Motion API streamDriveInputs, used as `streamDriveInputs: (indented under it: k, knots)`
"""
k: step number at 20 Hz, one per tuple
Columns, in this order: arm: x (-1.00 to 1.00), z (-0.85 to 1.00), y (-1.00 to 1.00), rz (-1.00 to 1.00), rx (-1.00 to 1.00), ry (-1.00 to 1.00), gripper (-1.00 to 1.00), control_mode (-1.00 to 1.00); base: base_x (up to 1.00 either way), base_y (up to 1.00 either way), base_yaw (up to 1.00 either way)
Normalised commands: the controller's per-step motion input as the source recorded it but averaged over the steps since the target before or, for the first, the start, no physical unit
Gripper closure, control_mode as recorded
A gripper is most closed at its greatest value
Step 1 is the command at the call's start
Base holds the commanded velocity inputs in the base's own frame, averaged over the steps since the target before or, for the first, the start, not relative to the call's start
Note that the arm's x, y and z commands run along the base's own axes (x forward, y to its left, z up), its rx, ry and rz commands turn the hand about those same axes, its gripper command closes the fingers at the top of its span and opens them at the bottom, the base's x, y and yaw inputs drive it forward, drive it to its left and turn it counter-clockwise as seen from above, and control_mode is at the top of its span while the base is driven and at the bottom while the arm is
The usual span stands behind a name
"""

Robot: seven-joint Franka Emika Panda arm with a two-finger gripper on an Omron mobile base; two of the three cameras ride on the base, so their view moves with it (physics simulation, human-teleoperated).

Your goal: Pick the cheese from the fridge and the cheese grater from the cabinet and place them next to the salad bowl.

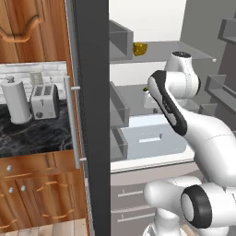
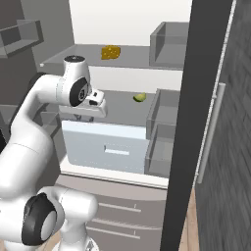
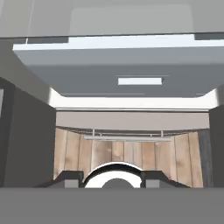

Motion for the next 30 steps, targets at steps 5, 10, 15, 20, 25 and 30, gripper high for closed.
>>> streamDriveInputs:
  k: [5,10,15,20,25,30]
  knots:
    - [0.0,0.0,0.0,0.0,0.0,0.02,-1.0,-1.0,0.0,0.0,0.0]
    - [-0.1,0.0,0.0,0.0,0.0,0.03,-1.0,-1.0,0.0,0.0,0.0]
    - [-0.11,0.23,0.0,0.0,-0.01,-0.25,-1.0,-1.0,0.0,0.0,0.0]
    - [-0.07,0.42,0.0,0.0,-0.01,-0.41,-1.0,-1.0,0.0,0.0,0.0]
    - [0.01,0.26,0.0,-0.01,0.0,-0.35,-1.0,-1.0,0.0,0.0,0.0]
    - [0.08,0.25,0.0,-0.04,0.0,-0.26,-1.0,-1.0,0.0,0.0,0.0]
